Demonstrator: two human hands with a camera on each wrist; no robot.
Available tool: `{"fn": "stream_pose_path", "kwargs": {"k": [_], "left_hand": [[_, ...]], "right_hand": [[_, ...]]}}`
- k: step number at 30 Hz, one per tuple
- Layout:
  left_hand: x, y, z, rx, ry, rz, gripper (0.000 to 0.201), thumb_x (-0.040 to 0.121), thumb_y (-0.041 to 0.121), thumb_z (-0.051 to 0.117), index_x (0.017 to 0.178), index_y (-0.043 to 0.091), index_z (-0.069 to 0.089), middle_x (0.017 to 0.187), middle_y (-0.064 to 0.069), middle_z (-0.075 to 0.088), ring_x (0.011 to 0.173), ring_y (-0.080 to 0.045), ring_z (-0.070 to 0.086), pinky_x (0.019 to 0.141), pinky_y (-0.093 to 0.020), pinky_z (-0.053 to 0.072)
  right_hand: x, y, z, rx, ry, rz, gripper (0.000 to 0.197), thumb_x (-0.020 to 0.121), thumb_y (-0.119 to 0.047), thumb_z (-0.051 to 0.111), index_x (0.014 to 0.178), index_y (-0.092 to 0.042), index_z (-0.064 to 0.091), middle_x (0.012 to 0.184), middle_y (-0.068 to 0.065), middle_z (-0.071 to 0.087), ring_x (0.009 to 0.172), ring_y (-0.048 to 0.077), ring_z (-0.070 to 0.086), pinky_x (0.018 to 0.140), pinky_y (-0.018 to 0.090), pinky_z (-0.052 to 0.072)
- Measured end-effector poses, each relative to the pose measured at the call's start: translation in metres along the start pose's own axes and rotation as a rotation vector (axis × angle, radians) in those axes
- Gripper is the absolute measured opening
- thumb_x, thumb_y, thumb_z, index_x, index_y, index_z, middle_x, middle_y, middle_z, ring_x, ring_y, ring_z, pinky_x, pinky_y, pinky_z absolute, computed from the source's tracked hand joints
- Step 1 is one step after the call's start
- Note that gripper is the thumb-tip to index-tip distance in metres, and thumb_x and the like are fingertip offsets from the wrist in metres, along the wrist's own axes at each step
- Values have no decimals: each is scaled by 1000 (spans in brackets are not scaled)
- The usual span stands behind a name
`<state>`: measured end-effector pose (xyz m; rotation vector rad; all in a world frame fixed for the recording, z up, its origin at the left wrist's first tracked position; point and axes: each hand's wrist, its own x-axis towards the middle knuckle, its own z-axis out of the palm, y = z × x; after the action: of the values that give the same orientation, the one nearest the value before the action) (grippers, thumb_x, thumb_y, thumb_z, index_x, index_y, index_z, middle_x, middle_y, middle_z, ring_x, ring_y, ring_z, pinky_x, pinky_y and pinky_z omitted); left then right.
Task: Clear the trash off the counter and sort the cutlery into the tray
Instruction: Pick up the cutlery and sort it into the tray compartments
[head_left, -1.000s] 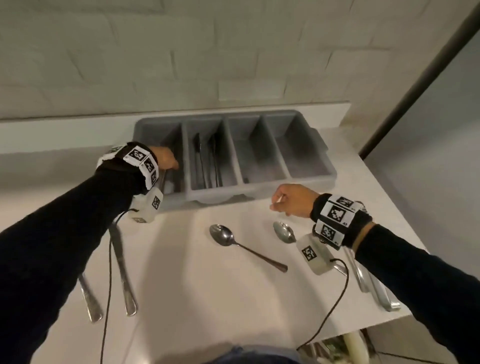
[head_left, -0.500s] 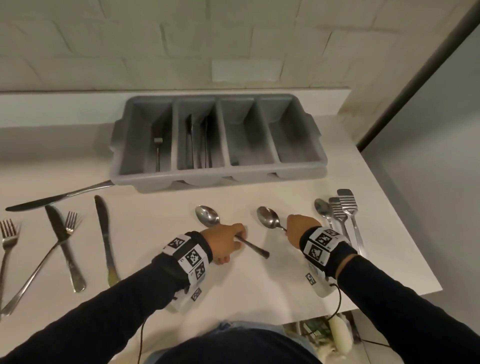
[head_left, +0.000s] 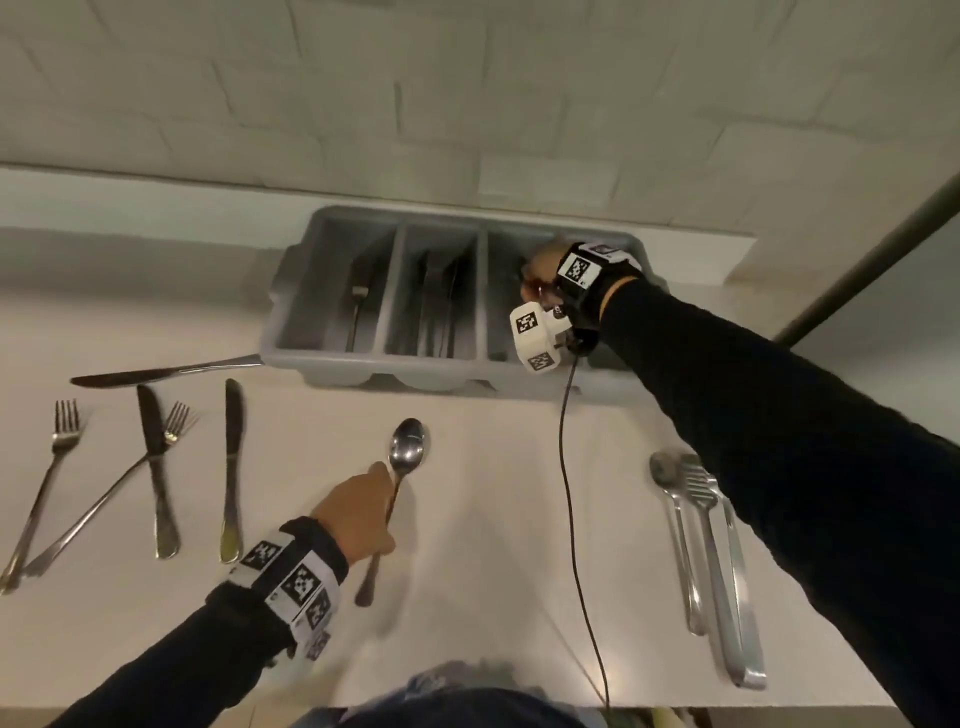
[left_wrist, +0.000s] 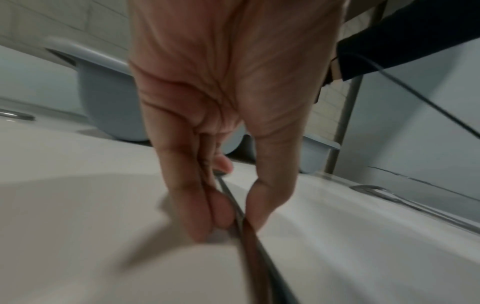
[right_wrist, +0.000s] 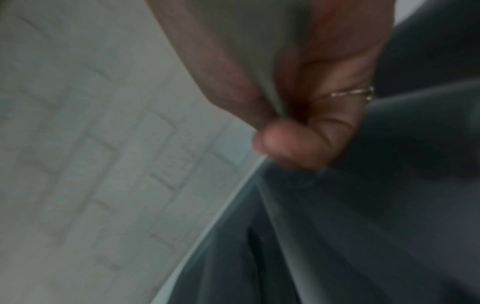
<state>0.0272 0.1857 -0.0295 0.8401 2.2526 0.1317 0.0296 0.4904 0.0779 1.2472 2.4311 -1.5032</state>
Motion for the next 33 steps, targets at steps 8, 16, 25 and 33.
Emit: {"fn": "stream_pose_path", "kwargs": {"k": [8, 16, 25, 33], "left_hand": [[-4, -19, -9, 133, -50, -81, 21, 79, 23, 65, 93, 8, 64, 103, -7, 66, 99, -23, 63, 87, -29, 51], [-13, 39, -114, -530, -222, 166, 17, 90, 18, 56, 84, 7, 67, 54, 5, 58, 43, -6, 54, 41, -18, 52], [63, 174, -154, -648, -226, 236, 35, 101, 21, 27, 69, 18, 41, 34, 6, 42, 19, 0, 30, 22, -7, 25], [155, 183, -107, -176, 5, 208, 38, 93, 20, 41, 125, 4, 52, 102, -15, 66, 65, -21, 61, 67, -32, 59]], "right_hand": [[28, 21, 22, -839, -89, -90, 26, 84, -26, 57, 108, -19, 65, 109, 2, 68, 90, 26, 62, 82, 31, 52], [-3, 24, -7, 52, 23, 2, 15, 96, -23, 43, 93, -18, 58, 92, 1, 65, 58, 8, 61, 51, 21, 48], [-158, 169, -22, -167, 384, 173, 16, 87, -10, 52, 99, -6, 63, 108, 17, 65, 96, 25, 64, 88, 36, 52], [-206, 237, 17, -246, 559, 527, 66, 81, -15, 62, 137, -13, 28, 133, 14, 39, 112, 36, 49, 92, 47, 47]]}}
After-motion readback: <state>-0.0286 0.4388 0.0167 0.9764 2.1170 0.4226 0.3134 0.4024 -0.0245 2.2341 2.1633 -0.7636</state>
